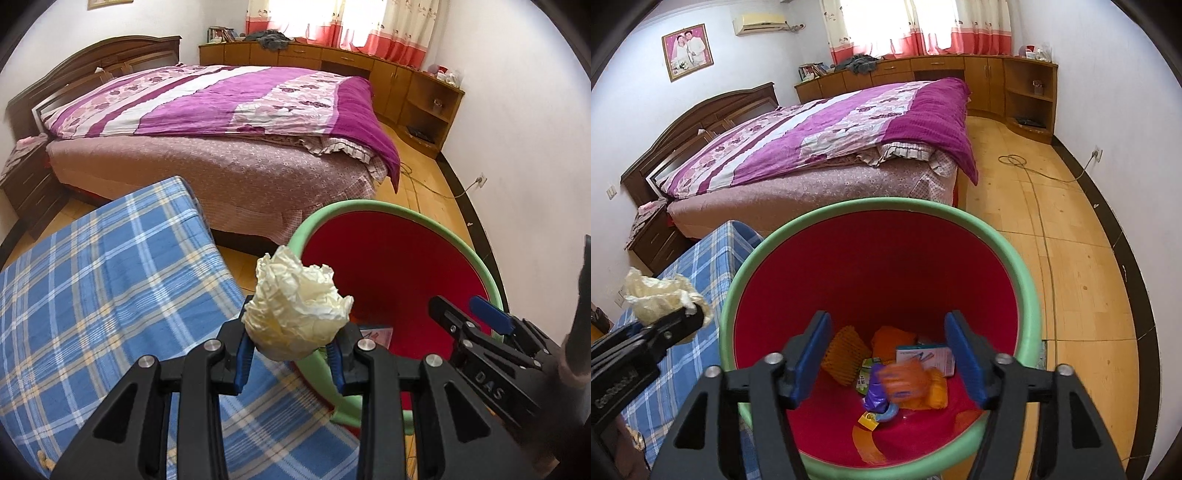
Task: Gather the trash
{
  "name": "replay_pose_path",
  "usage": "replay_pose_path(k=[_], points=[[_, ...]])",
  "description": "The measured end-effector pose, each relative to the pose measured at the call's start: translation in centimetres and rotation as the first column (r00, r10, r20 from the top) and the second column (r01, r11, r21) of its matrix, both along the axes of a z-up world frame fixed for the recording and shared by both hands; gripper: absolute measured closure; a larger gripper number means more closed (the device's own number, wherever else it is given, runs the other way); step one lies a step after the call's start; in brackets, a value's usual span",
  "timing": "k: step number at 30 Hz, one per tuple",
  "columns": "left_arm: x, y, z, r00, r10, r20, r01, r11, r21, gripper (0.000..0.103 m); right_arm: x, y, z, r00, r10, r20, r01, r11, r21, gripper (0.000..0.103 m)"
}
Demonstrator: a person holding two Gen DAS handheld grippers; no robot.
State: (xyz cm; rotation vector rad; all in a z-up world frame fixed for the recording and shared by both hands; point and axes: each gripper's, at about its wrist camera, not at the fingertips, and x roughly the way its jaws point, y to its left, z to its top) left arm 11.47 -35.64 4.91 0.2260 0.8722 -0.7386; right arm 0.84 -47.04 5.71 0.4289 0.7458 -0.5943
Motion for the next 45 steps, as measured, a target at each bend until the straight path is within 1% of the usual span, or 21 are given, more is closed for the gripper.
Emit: replay_pose_path(k=[4, 10, 13, 15, 18, 23, 28, 34, 38, 43, 45], points=[[0.0, -1.0, -0.4, 1.0, -0.015, -0.006, 0.015, 1.0, 0.005, 0.069, -0.7, -0.2, 0.2, 1.0, -0.001, 0.015, 0.001, 1.0, -0.002, 0.034], [-0.3, -3.1, -1.3, 0.997, -0.069, -0.025, 0.069, 0.998, 0.014, 0.068, -1.6, -0.7, 0.7, 0.999, -0.013, 0.029, 0.014, 1.0, -0.013, 0.033], [-0.3, -3.9, -1.8, 0.996, -0.082, -0.043, 0.083, 0.996, 0.023, 0.063, -2.0, -1.1, 0.7, 0.999, -0.024, 0.031, 0.024, 1.0, -0.013, 0.032], [-0.3, -4.2, -2.1, 0.995, -0.083, -0.049, 0.085, 0.996, 0.028, 0.056, -2.2, -1.4, 0.7, 0.999, -0.027, 0.033, 0.028, 1.0, -0.012, 0.031], [-0.4, -4.3, -2.2, 0.994, -0.091, -0.057, 0.093, 0.995, 0.022, 0.051, -2.4, -1.5, 0.6, 0.999, -0.025, 0.042, 0.025, 1.0, -0.004, 0.029], [-0.8, -3.9, -1.9, 0.995, -0.079, -0.053, 0.08, 0.997, 0.013, 0.048, -2.8, -1.5, 0.7, 0.999, -0.02, 0.048, 0.019, 1.0, 0.002, 0.029], [-1.0, -2.0, -1.2, 0.998, -0.04, -0.044, 0.04, 0.999, -0.001, 0.048, -3.0, -1.0, 1.1, 0.998, -0.009, 0.057, 0.009, 1.0, -0.004, 0.028], [-1.6, 1.6, -0.3, 1.0, 0.024, -0.017, -0.024, 1.0, -0.004, 0.048, -3.1, 0.4, 1.7, 0.997, 0.01, 0.076, -0.012, 1.0, 0.018, 0.024], [-2.0, 4.7, 0.3, 0.996, 0.087, -0.015, -0.087, 0.996, -0.013, 0.048, -3.2, 2.3, 2.4, 0.996, 0.039, 0.086, -0.04, 0.999, 0.011, 0.02], [-2.3, 8.5, 0.9, 0.987, 0.161, -0.016, -0.161, 0.987, -0.022, 0.048, -3.3, 5.2, 3.5, 0.991, 0.089, 0.097, -0.087, 0.996, -0.02, 0.015], [-2.6, 10.2, 1.1, 0.982, 0.187, -0.013, -0.187, 0.982, -0.028, 0.048, -3.4, 6.3, 3.9, 0.989, 0.105, 0.1, -0.103, 0.994, -0.029, 0.014]])
